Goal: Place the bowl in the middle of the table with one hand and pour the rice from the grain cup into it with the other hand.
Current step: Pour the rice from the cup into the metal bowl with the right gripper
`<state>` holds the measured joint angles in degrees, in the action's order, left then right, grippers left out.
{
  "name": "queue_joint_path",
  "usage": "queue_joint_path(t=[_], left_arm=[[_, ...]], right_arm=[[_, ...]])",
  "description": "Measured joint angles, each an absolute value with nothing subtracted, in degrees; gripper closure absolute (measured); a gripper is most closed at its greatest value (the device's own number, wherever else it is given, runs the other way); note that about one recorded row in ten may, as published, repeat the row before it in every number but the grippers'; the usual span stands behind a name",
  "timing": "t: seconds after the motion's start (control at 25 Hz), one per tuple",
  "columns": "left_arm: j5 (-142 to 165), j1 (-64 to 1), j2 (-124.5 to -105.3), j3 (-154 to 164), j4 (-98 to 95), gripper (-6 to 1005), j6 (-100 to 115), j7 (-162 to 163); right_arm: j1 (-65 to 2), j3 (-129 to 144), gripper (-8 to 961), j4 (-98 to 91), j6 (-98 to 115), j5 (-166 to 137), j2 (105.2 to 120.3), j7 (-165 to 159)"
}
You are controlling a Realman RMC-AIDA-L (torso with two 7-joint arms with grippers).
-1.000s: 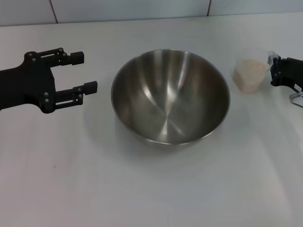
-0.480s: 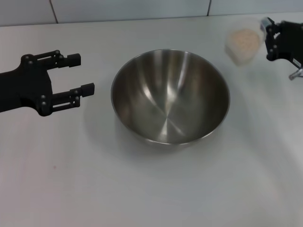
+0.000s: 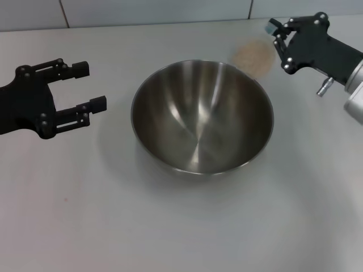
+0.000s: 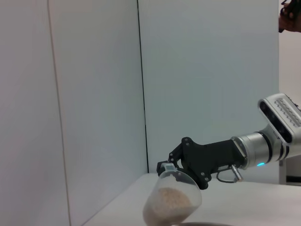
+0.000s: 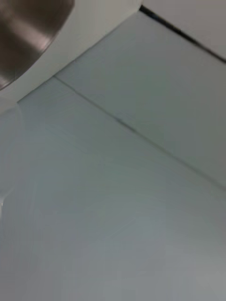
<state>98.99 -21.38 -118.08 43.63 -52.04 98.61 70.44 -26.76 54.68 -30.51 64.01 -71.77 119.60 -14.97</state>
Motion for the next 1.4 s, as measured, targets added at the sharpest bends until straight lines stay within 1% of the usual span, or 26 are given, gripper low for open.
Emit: queue_joint_path(t=[0.32,0.64,1.04,1.4], left_arm=[[98.31,-20.83,-118.16,43.56,-51.80,304,98.61,70.47],[95.32,-20.44,-118.29,43.50,-51.67,304,98.30,70.40],[93.14,-20.28,-118.38,43.50,-51.97,304,98.27,69.92],[93.06,-20.72,-118.39,43.50,-52.01,304,98.14,69.96]], right_arm=[[-26.25,58.76,929,-35.17,64.07,-70.49,119.75,-3.62],[-24.33,67.09,925,-35.79,64.07,-56.22,119.79,18.27],[-18.66,76.98,921,-44.82,62.57,-53.63,119.68,27.38],[-15.33,81.65,917,-53.25,54.12,-56.81,119.66,34.06]])
